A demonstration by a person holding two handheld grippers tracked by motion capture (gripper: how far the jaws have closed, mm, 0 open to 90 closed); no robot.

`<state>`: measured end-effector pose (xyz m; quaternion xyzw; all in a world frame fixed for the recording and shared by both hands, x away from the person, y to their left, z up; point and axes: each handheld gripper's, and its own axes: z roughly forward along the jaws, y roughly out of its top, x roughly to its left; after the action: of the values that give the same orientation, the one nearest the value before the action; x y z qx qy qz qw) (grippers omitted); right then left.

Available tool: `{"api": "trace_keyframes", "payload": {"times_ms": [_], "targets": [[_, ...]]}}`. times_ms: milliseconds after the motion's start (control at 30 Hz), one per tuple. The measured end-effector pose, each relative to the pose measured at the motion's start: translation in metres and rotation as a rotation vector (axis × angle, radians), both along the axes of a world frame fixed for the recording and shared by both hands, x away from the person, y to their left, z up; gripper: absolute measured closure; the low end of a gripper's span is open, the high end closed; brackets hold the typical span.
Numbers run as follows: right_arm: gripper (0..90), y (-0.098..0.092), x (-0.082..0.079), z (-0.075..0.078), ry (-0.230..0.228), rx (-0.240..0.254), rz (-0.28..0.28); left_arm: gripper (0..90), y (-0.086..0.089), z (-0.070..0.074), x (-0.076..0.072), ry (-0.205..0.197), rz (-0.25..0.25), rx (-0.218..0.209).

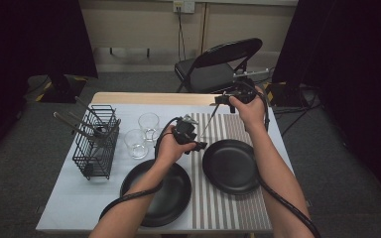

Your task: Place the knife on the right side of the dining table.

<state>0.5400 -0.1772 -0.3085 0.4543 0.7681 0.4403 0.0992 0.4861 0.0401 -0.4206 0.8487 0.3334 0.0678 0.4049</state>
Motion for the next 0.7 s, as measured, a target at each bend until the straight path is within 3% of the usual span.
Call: {"api": "trace_keyframes", "payload": {"times_ms": [433,700], "targets": [[75.1,-0.008,0.0,-0.003,0.007,0.016,-0.015,44.4,-0.007,-0.004,0.009,-0.021,0.042,0.018],[75.1,-0.01,0.001,-0.003,0.016,0.02,-0.017,44.3,-0.01,-0.009,0.015,-0.009,0.047,0.027]]}}
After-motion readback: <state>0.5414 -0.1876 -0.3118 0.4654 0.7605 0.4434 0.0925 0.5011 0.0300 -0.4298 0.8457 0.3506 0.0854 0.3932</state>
